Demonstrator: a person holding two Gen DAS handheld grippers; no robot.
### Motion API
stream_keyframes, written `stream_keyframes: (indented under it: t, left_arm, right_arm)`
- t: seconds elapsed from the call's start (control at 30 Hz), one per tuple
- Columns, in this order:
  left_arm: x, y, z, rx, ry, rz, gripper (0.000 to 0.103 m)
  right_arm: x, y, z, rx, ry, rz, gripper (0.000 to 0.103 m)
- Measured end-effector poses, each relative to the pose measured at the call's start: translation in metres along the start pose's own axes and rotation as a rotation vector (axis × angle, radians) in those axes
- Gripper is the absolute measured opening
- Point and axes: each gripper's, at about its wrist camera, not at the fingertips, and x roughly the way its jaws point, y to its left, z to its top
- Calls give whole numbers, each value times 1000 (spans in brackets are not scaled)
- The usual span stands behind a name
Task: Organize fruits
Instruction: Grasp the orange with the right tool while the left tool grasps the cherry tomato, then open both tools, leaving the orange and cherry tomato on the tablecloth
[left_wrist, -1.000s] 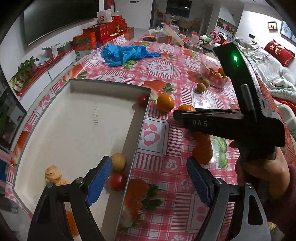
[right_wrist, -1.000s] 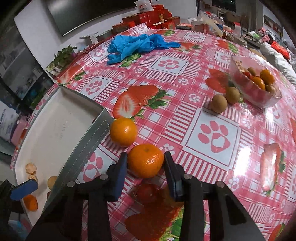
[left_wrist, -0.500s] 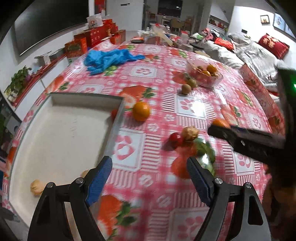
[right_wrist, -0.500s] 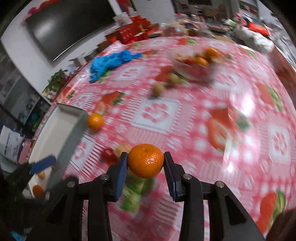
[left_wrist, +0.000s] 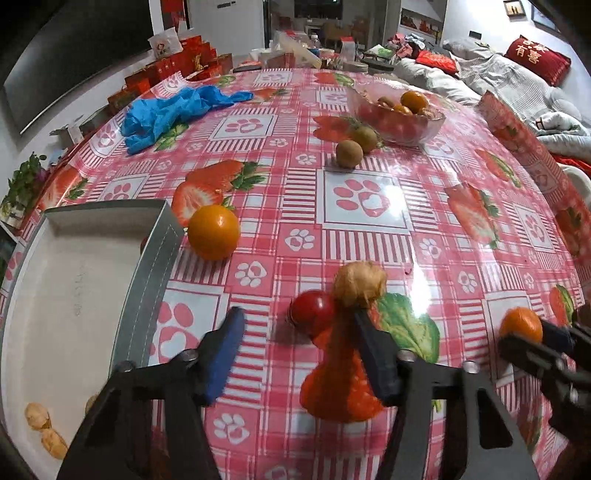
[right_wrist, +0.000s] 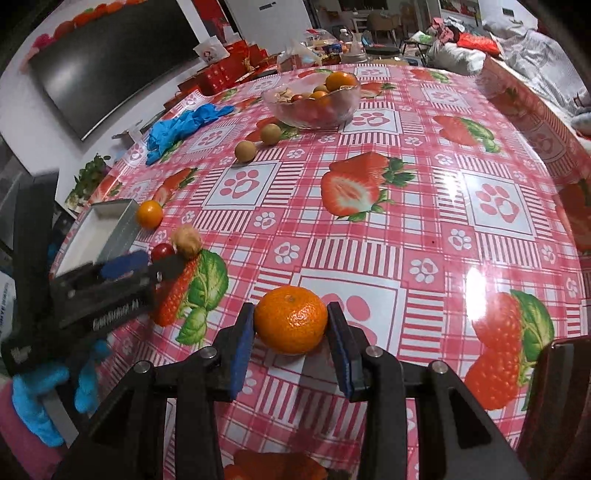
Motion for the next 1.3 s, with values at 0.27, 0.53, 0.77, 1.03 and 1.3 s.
stream_keyframes:
  t: [0.27, 0.53, 0.77, 1.03, 1.3]
  left_arm:
    - [-5, -6, -5, -1, -18, -15, 24]
    - [-36, 2, -58, -68, -58, 42, 24]
    - [-48, 6, -81, -91, -98, 63, 24]
    - [-46, 10, -81, -121, -99, 69, 83]
    - [-39, 7, -77, -106, -83, 60, 85]
  right_arm:
    - [-5, 3, -12, -36, -21, -33, 42]
    - [-10, 5, -23, -28, -59, -58, 42]
    - [-18, 13, -41, -77, -89, -99, 42]
    - [-20, 14, -46, -95, -93, -154, 71]
    - [-11, 19, -42, -123, -65, -182, 79]
